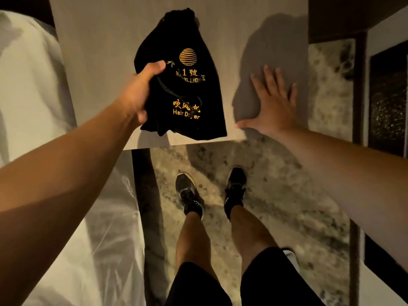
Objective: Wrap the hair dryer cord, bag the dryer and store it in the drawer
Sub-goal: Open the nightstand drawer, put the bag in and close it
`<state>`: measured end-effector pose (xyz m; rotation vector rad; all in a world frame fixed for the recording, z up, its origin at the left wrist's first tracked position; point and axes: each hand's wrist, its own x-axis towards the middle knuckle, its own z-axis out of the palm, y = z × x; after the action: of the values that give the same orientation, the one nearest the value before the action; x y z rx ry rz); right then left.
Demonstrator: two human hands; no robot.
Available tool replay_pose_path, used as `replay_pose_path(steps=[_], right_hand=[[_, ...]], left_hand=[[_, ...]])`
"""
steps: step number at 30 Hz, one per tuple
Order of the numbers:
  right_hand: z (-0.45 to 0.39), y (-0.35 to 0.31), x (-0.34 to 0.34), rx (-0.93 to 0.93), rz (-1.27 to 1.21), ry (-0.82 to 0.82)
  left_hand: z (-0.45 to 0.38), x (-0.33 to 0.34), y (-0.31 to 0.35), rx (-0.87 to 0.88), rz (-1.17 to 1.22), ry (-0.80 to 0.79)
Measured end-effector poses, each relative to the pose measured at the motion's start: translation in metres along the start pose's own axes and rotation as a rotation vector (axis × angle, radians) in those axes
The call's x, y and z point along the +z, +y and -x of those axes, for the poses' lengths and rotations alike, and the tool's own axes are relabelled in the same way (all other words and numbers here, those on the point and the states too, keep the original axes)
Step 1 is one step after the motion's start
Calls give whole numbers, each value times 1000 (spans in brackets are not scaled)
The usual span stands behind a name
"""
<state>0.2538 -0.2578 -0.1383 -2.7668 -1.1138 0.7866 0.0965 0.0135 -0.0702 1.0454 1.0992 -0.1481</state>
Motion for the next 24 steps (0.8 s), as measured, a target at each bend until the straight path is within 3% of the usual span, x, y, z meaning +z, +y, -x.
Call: replay_pose_path(steps=[4,9,19,22,24], right_hand=[[-1,1,3,4,-8,27],[-2,3,7,20,-24,63],[7,-1,1,14,-93,63],[20,7,3,69,-131,135],[31,18,5,205,-182,199]], left_hand=[[-6,-7,-3,43,0,106],[-9,-2,-10,225,-71,404],[-10,-4,-23,419,-490,510],[13,20,-22,531,-741,696],[26,41,-25,629,-960,711]])
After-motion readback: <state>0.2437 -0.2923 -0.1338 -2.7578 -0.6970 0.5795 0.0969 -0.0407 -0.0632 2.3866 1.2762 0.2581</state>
